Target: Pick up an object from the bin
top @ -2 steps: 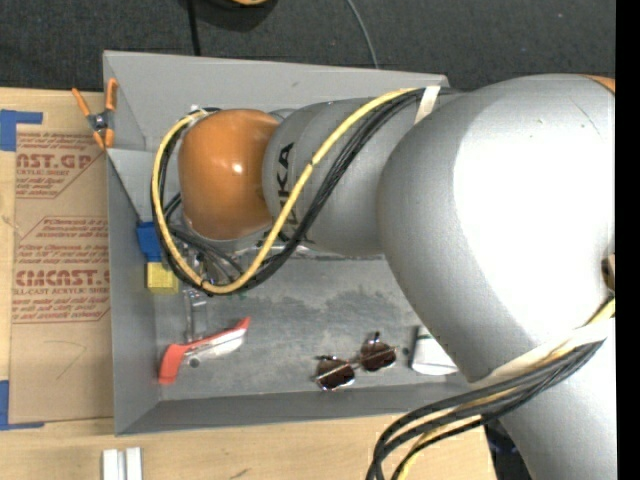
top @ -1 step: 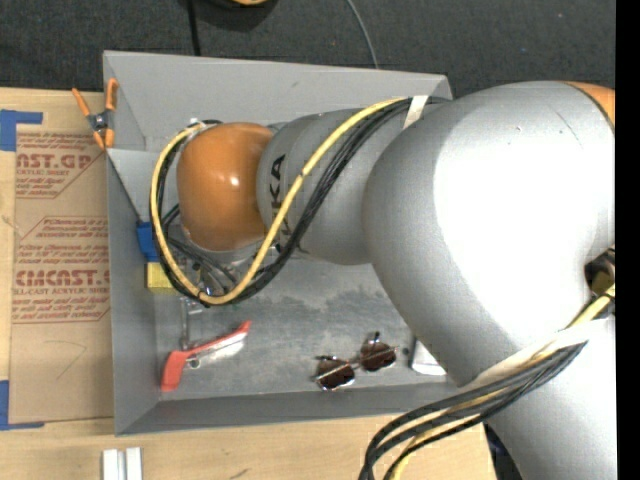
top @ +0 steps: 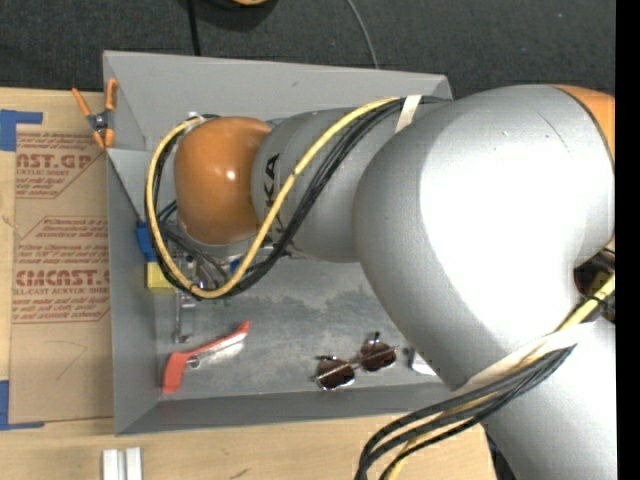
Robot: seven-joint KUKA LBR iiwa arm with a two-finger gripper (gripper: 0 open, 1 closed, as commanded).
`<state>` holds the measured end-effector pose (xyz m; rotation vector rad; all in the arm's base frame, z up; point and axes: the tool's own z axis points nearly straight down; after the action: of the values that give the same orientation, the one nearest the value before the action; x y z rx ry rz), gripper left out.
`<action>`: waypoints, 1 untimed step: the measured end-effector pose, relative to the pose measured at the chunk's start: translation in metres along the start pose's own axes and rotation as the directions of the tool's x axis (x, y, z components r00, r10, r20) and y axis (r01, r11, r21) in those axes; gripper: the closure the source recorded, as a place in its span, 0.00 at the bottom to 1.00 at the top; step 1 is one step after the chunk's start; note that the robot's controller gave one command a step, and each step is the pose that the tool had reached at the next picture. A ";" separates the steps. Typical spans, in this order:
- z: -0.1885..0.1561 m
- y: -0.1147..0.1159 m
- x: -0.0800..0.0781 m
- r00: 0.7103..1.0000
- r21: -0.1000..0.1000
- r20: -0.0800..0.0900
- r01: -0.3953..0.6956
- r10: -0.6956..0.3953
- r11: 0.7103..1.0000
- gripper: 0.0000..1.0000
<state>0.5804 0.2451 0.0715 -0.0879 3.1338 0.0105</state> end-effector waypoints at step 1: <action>-0.012 -0.008 -0.003 0.999 0.001 0.002 0.044 -0.044 0.999 0.00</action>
Offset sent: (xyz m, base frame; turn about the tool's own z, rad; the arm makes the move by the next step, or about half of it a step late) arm 0.0116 -0.0104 0.0602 -0.0498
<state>0.5842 0.2373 0.0835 -0.1562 3.1287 0.0096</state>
